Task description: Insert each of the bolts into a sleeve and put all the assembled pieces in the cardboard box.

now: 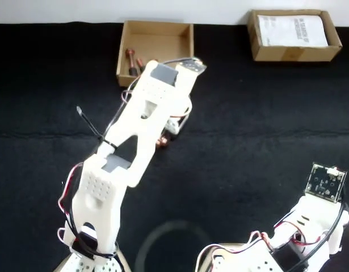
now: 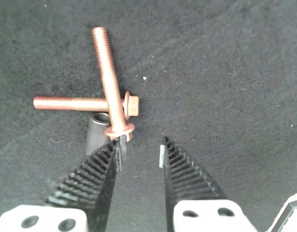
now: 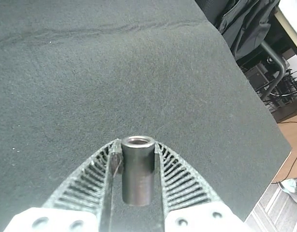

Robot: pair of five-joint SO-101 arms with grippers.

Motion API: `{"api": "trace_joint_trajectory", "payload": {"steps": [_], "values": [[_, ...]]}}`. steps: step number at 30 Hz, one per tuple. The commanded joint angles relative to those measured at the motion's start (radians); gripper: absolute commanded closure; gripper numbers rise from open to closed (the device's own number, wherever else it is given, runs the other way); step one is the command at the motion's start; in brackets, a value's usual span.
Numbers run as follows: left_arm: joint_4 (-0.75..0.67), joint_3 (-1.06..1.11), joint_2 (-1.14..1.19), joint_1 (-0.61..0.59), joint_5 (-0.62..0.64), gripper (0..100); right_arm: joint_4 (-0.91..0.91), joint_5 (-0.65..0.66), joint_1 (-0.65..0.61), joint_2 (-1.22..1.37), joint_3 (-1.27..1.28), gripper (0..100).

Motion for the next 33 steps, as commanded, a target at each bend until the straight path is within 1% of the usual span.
{"api": "trace_joint_trajectory", "payload": {"steps": [1,11,20,28,33], "values": [[0.009,-0.038,-0.007,0.005,-0.003,87,-0.024,0.012,-0.030,-0.010,-0.004,99.1],[0.008,-0.044,0.107,-0.074,-0.005,87,-0.024,0.011,-0.031,-0.008,-0.004,99.1],[-0.014,-0.044,0.180,-0.074,-0.006,87,-0.022,0.005,-0.058,-0.004,-0.002,99.1],[-0.052,-0.044,0.177,-0.068,-0.006,87,-0.021,0.009,-0.059,-0.010,0.018,99.1],[-0.011,-0.179,0.176,-0.056,-0.002,87,-0.021,0.011,-0.059,-0.012,0.039,99.1]]}}
